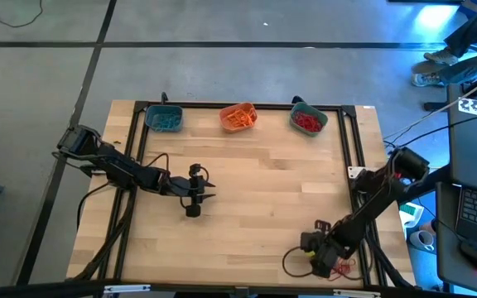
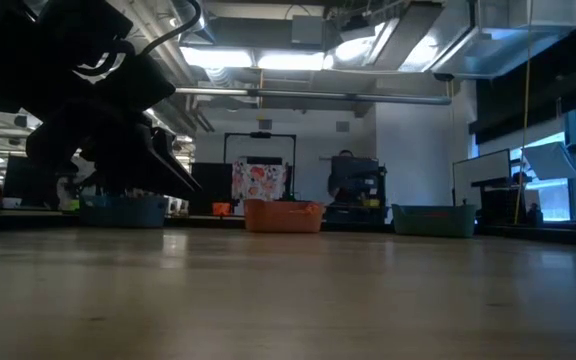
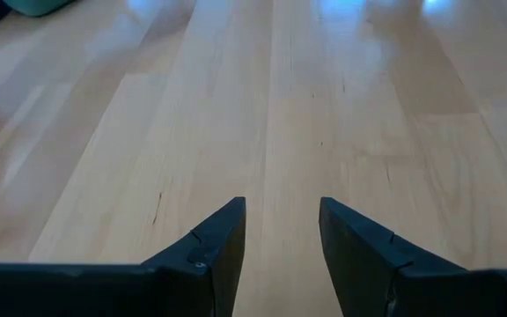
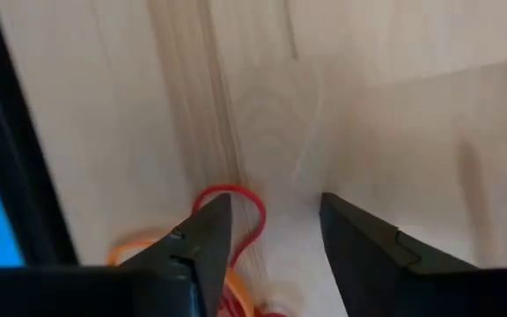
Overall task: Sort rubber bands into baskets
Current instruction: Put the red rubber band into the green bin
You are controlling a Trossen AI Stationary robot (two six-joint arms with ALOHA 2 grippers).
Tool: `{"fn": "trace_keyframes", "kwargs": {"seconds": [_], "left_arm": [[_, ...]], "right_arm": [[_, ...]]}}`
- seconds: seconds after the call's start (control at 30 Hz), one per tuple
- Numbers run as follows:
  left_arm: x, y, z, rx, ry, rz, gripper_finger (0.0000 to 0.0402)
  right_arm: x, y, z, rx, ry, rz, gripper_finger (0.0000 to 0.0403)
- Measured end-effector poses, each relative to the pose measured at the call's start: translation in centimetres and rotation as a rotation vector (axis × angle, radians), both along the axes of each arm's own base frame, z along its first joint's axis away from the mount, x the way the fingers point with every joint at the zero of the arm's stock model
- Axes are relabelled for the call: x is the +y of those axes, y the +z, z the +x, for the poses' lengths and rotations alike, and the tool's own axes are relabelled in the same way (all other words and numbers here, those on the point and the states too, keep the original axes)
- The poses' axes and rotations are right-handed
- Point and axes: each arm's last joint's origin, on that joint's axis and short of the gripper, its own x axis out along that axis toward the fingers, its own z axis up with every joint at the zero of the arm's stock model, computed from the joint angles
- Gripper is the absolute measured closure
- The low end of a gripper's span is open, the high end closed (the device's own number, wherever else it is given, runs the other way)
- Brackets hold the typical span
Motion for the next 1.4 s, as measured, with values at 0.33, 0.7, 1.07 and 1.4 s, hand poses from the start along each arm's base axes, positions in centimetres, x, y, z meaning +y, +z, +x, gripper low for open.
{"fn": "trace_keyframes", "kwargs": {"seconds": [0.33, 0.7, 1.07, 1.4], "left_arm": [[0.0, 0.0, 0.0, 0.0, 0.0, 0.0, 0.0258], [0.0, 0.0, 0.0, 0.006, 0.001, 0.001, 0.0258], [0.0, 0.0, 0.0, 0.006, 0.001, 0.001, 0.0258], [0.0, -0.1, -0.1, 0.018, 0.002, 0.002, 0.0258]], "right_arm": [[0.6, -1.6, -0.3, 0.003, 0.131, -0.079, 0.0322], [0.6, -1.6, -0.1, -0.039, 0.21, -0.106, 0.0397], [-1.3, 2.7, 2.4, -0.104, 0.153, -0.198, 0.0401], [-6.3, 5.4, 3.9, -0.169, -0.039, -0.379, 0.0402]]}}
